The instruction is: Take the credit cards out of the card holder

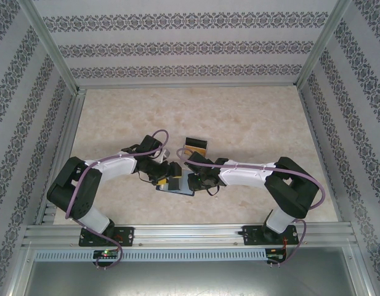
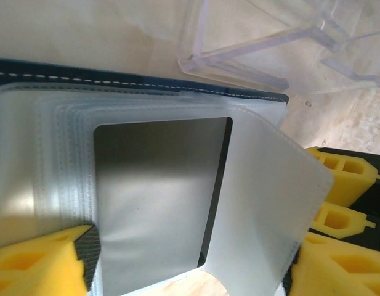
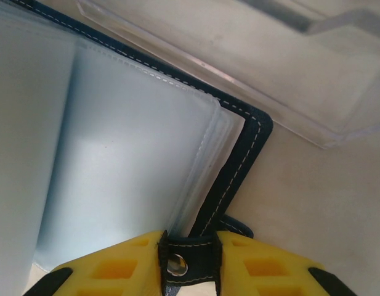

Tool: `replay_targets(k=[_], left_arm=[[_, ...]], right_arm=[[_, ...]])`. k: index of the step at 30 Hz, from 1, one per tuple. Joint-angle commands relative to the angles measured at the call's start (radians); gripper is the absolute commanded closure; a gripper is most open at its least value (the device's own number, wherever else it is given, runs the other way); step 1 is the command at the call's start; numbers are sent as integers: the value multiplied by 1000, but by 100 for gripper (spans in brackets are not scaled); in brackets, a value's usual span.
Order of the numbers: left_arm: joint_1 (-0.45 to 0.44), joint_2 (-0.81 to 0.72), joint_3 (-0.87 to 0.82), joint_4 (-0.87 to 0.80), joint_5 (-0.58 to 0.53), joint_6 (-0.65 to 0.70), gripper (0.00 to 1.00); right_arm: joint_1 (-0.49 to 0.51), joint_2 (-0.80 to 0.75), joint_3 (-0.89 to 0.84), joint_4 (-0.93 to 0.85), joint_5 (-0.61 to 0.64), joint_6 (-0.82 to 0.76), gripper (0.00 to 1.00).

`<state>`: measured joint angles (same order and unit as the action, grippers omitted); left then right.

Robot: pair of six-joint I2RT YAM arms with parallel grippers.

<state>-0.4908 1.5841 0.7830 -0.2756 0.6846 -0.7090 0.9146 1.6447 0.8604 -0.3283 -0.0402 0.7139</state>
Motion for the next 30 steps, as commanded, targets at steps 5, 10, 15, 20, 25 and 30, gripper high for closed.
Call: replay_targets(k=[5,10,15,20,25,30], left_arm=[[-33,4,40,32,41,23,5],[-33,4,40,27,37,23,0],[-32,-20,43,-4,4,33,0],[-11,-66,45,-39,-42,30,1],[25,-92,21,-60,-93,22,15],[40,-67,-3,-81,-137,16,52]], right_arm=[[17,-20,-66,59,-11,53,70],[-4,-119,-115,74,40,87,64],[-38,-249,-161,64,89,129,64],[-55,-366,-193,111,96,130,64],[-56,-325,-148,184,-17,107,67],[-40,-180,-77,274,-168,125,76]])
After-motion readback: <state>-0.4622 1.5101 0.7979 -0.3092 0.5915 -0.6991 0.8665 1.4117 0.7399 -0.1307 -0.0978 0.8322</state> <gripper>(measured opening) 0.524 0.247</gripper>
